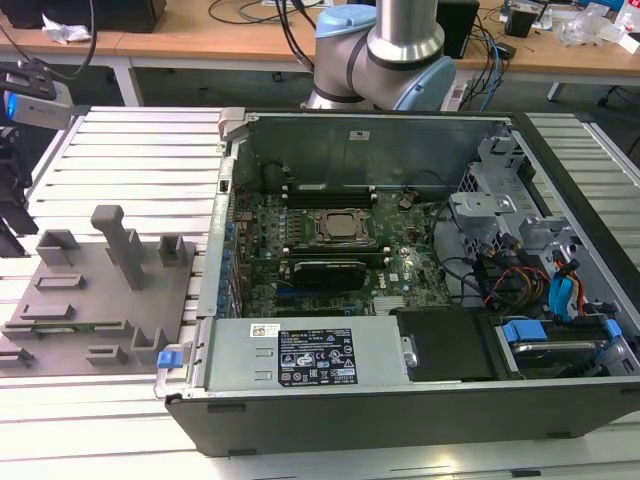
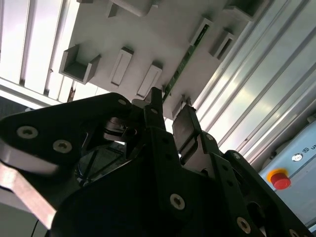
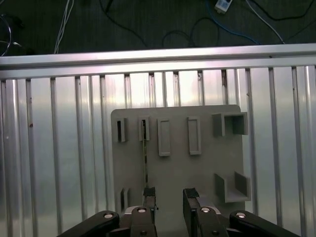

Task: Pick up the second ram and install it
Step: 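Pick up the second ram and move it above second insertion slot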

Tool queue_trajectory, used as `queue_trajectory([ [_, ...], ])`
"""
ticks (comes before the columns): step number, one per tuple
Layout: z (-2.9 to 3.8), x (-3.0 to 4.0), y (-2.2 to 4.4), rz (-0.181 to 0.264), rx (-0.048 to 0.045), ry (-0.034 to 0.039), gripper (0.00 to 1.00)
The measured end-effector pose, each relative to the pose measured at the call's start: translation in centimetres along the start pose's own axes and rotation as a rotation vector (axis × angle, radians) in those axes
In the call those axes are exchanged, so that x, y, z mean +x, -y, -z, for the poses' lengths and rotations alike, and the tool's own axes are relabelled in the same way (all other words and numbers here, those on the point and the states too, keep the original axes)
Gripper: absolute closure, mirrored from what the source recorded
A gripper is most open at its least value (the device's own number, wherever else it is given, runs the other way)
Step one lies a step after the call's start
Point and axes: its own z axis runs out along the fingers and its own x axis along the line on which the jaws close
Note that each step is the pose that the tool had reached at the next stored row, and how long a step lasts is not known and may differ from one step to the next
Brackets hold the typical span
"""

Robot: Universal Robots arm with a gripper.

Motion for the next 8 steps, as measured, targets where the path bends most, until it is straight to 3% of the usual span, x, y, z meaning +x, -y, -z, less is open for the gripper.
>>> queue_trajectory([
  [8,-0.7,0.02,0.02,0.0,0.0,0.0,0.64],
])
